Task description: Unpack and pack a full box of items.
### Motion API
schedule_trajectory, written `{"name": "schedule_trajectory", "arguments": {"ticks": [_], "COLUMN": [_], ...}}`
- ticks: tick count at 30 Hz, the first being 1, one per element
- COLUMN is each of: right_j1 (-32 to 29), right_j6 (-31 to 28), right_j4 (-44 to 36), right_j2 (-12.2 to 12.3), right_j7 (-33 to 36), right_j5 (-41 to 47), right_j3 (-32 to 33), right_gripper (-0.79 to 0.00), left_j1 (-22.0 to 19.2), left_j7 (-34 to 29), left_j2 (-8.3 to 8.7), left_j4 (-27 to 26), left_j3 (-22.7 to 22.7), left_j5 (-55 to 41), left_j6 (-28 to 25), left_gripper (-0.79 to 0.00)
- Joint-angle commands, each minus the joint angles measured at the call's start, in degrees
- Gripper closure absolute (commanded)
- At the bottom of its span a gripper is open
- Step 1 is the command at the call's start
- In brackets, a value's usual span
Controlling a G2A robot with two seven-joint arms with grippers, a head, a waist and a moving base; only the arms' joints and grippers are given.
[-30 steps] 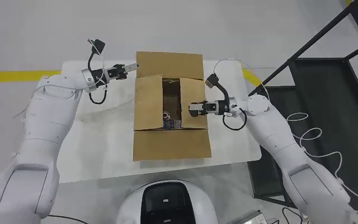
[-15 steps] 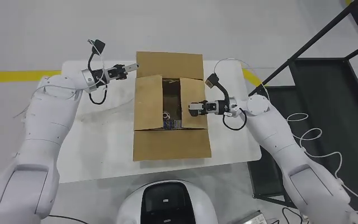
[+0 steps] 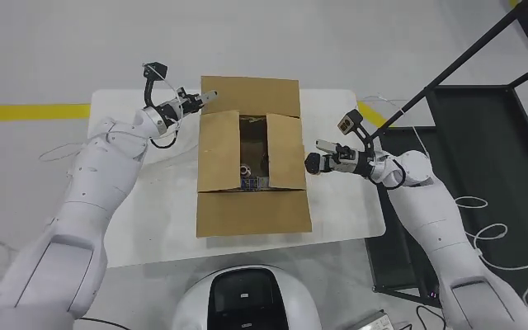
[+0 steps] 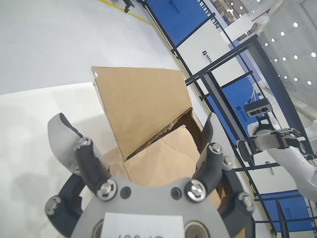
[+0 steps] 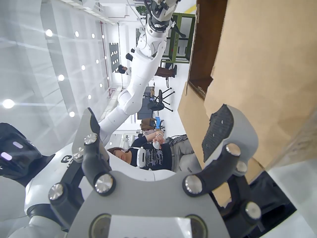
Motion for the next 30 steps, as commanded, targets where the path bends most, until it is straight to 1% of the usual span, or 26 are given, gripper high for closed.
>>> {"name": "schedule_trajectory", "arguments": {"ticks": [1,3,7,12,16,19,22,25,30], "right_j1": [-3.03,-5.43,-9.19,-12.92,-15.16,-16.1,-16.59,-16.6,-15.78], "right_j6": [2.16,4.16,6.68,9.08,10.25,11.34,13.13,14.47,16.2], "right_j4": [-1.96,-3.2,-4.95,-6.29,-6.94,-7.3,-7.21,-6.65,-5.61], "right_j2": [0.5,0.89,1.49,2.13,2.43,2.53,2.51,2.44,2.0], "right_j7": [-0.04,0.12,-0.31,-1.7,-3.91,-4.74,-4.94,-5.03,-4.23], "right_j5": [0.68,1.06,1.43,0.58,-1.23,-2.68,-3.59,-4.59,-4.54], "right_j3": [1.89,3.23,5.62,8.28,9.44,9.34,8.51,7.44,4.6], "right_gripper": [-0.785,-0.785,-0.785,-0.785,-0.785,-0.785,-0.785,-0.785,-0.785], "left_j1": [-1.38,-2.47,-4.4,-6.27,-7.08,-7.45,-7.82,-8.26,-8.78], "left_j7": [1.35,1.19,-1.1,-2.21,-3.13,-3.54,-5.3,-7.48,-13.2], "left_j2": [-1.26,-2.44,-4.62,-6.52,-7.64,-8.2,-8.59,-8.62,-8.19], "left_j4": [3.36,6.01,10.13,14.01,16.15,17.14,17.68,18.2,18.6], "left_j3": [1.15,2.07,2.87,3.72,3.66,3.11,1.69,0.37,-1.86], "left_j5": [-0.25,-0.86,-4.06,-4.66,-5.95,-7.6,-11.35,-14.38,-19.26], "left_j6": [-1.42,-2.08,-2.95,-2.27,-1.3,-1.57,-2.79,-5.08,-9.06], "left_gripper": [-0.785,-0.785,-0.785,-0.785,-0.785,-0.785,-0.785,-0.785,-0.785]}}
